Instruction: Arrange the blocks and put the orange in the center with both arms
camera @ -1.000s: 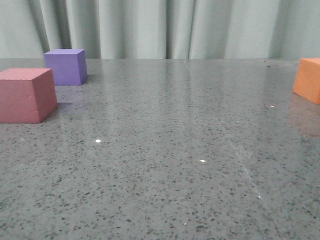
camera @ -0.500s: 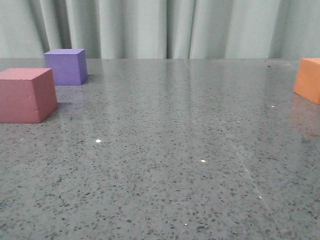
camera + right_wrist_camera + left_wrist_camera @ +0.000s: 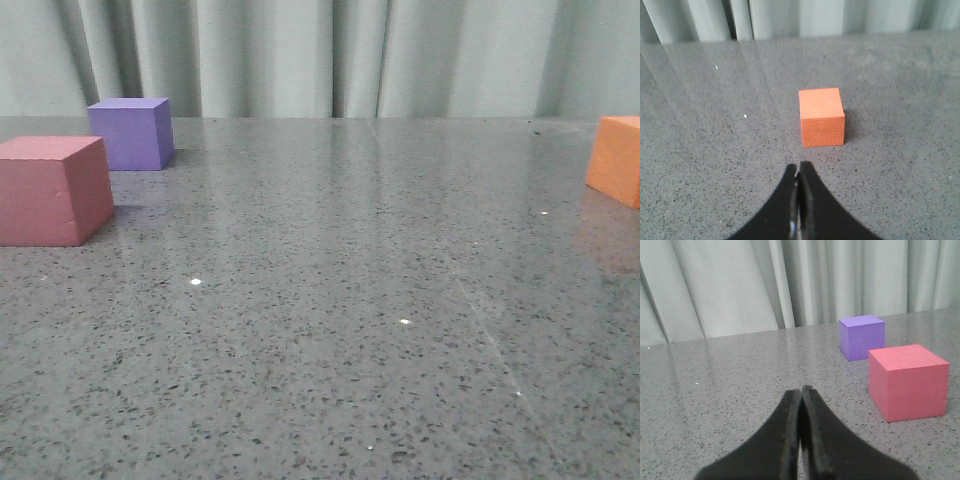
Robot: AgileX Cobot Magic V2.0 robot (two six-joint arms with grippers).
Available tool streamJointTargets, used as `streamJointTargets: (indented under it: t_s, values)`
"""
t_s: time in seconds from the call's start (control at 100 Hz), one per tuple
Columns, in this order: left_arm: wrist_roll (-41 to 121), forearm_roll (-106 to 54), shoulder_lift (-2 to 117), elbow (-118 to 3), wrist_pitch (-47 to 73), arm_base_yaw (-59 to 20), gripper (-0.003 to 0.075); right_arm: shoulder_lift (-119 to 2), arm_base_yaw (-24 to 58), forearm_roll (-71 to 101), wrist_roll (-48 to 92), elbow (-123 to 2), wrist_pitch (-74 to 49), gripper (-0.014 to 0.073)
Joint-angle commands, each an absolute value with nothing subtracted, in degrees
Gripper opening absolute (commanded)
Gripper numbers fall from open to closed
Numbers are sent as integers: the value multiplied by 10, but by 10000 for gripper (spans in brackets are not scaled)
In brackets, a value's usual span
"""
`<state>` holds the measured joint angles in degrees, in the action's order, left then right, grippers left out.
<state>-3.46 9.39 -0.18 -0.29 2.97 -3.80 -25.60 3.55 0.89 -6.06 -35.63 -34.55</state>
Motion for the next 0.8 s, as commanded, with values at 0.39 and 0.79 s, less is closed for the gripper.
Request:
streamJointTargets:
  t_s: [0.39, 0.79]
  values:
    - [-39, 93, -22, 29, -14, -40, -19, -502, 32, 9, -56, -474, -329, -65]
    - [-39, 93, -22, 29, -14, -40, -19, -516, 32, 9, -56, -474, -324, 664]
